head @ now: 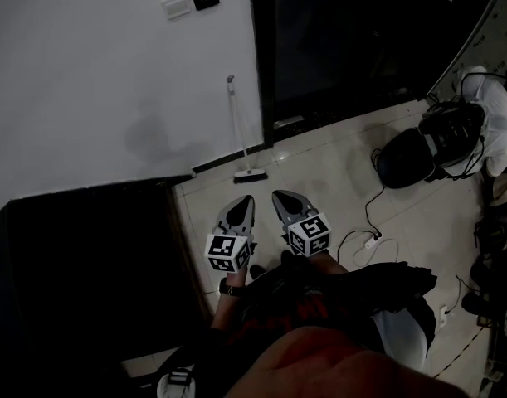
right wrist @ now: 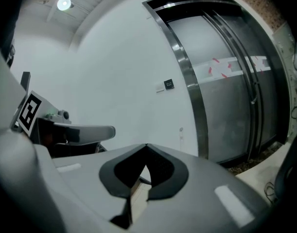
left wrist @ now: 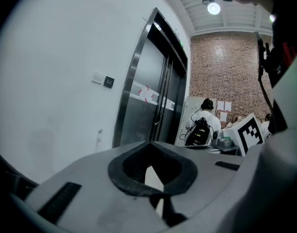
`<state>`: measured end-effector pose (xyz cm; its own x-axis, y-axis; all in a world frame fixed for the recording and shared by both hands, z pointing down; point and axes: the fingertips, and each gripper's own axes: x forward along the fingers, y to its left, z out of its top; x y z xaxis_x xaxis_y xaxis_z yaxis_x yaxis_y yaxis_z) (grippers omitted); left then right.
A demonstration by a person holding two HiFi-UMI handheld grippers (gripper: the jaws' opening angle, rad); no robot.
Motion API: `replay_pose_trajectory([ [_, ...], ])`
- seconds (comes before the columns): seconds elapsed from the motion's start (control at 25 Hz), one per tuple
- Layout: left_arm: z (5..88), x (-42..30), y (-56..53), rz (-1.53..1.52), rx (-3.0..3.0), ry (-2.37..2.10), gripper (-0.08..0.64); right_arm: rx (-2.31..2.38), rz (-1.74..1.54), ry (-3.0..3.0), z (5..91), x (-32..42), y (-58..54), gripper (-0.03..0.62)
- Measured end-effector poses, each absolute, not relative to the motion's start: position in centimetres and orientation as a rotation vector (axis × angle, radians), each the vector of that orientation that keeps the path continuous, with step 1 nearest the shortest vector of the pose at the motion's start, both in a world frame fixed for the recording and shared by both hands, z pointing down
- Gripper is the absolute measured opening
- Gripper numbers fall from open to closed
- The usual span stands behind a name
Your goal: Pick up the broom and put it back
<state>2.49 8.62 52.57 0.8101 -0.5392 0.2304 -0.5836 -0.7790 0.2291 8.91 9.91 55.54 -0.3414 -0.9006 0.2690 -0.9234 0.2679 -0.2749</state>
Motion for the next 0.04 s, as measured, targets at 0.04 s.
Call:
replay_pose_trajectory([
  [0.04, 52.95, 2.41, 8.24, 0.210, 2.713, -0.843, 0.002, 1.765, 0.606, -2.450, 55.95, 8.57, 9.42, 0.000],
])
